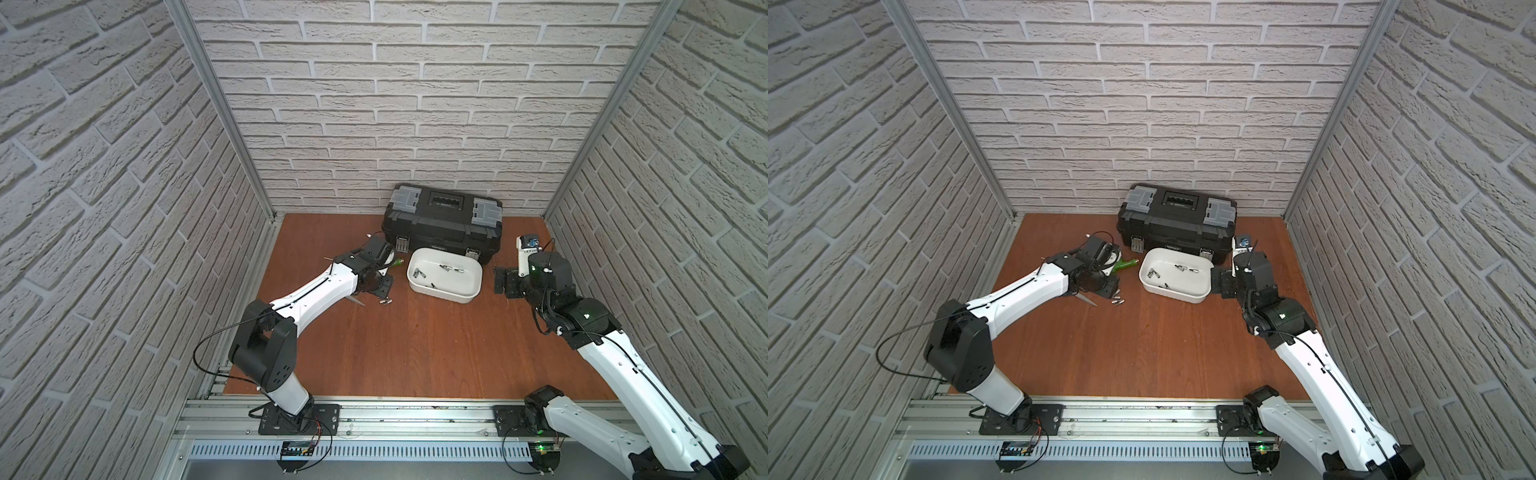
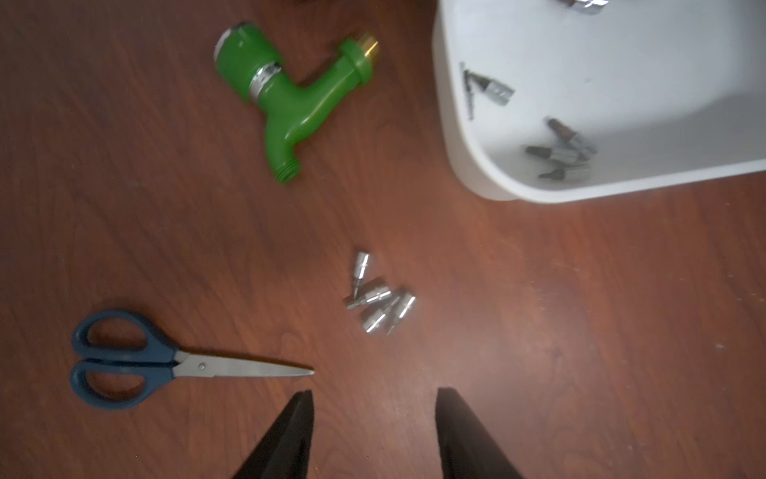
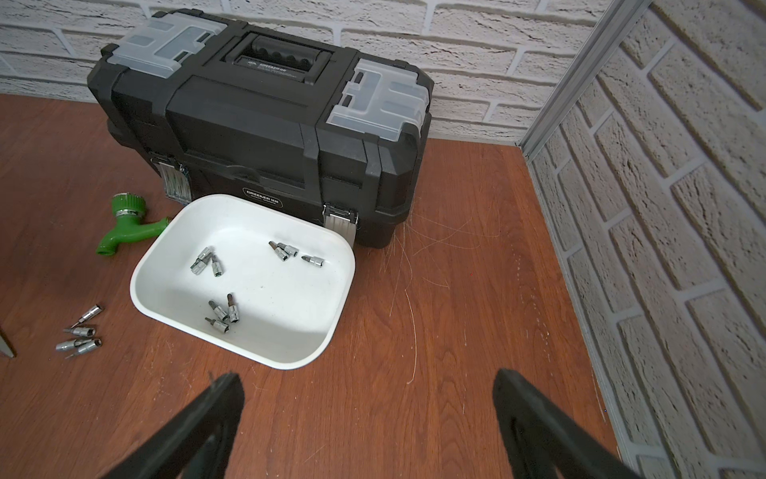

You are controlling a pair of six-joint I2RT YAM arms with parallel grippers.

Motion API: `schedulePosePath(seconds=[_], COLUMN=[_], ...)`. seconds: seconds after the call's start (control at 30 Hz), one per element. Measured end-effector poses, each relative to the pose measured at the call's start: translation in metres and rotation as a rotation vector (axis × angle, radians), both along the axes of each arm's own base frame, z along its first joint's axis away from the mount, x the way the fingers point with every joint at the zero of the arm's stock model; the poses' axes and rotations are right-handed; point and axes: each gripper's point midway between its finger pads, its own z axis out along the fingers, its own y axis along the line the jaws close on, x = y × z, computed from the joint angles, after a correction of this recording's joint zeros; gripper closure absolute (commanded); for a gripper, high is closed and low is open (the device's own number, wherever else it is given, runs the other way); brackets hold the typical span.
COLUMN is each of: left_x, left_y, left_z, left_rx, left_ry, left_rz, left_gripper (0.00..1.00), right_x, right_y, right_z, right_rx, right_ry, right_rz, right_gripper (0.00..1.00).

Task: Put the bit on the desktop into the storage box
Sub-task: Pick up the screwdriver bit from the center of the board.

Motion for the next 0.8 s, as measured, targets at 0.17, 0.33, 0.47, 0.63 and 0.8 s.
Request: schedulePosePath(seconds=[0.17,0.33,0.47,0.63,0.8], left_x=[0.007,0.014,0.027,0.044,0.054], left_y=[0.02,0.013,0.002,-0.01,-0.02], left_z=[-0.015,-0.033,-0.046,-0.056,-0.068], left_rx=[-0.001,0.002,0.0,0.01,0.027], left_ry=[0.041,0.092,0.118,0.128,0.143], left_rz=[0.053,0.044,0.033,0.016,-0.004], left_gripper=[0.5,0.52,0.55,0.57,0.59], right_x=[0.001,0.001,0.001,0.001,0.001], right_y=[0.001,0.0,0.0,0.0,0.0], right_z=[-0.002,-0.002,-0.001,-0.001,-0.001], right_rx=[-0.001,-0.002,-0.002,-0.002,-0.008], right_ry=[0.005,0.005,0.005,0.005,0.004], right_rz=[0.001,0.001,0.001,0.0,-0.002], right_gripper=[0.02,0.02,0.02,0.02,0.02])
